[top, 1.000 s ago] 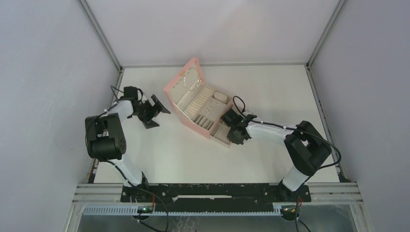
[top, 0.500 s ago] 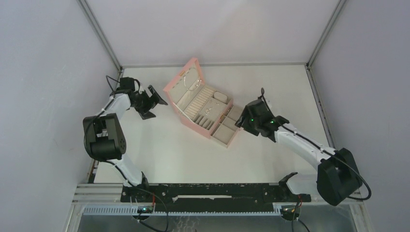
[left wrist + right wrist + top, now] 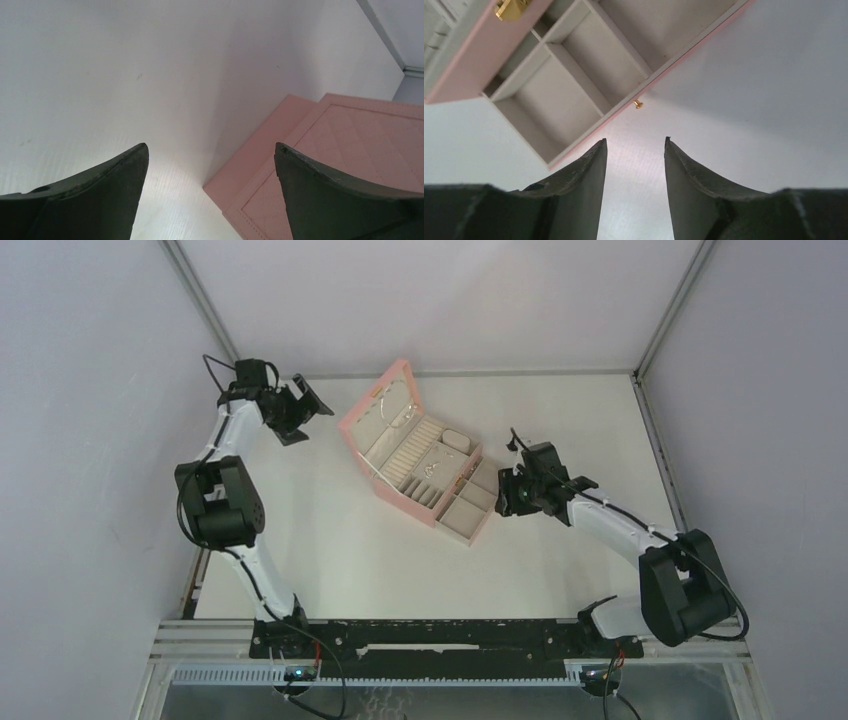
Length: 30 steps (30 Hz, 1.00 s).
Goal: Organize the mixed jewelry
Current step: Insert the compartment layer into the jewelry box.
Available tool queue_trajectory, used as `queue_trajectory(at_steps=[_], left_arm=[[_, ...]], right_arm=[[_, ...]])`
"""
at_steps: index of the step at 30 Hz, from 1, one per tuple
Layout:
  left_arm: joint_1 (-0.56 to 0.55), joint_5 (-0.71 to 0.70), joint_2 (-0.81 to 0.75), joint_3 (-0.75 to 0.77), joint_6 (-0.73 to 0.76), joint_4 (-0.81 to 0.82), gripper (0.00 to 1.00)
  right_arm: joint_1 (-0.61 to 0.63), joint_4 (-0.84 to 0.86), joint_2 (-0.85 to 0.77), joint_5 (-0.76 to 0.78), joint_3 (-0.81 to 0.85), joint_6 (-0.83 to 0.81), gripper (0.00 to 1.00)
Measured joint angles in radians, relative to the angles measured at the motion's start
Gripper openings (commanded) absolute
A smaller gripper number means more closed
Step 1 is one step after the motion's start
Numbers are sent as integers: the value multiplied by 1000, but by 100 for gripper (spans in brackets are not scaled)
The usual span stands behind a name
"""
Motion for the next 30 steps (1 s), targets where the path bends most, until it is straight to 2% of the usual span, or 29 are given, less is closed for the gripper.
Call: queue_trajectory(at_steps=[10, 22, 30], left_arm=[[-16, 27, 121, 126, -15, -30, 100], [-100, 84, 204, 232, -31, -30, 100], [-100, 92, 230, 248, -31, -47, 100]], right_arm=[[8, 20, 106, 6, -12, -301, 52], [49, 133, 200, 20, -23, -451, 52], [73, 95, 298, -7, 117, -560, 53]])
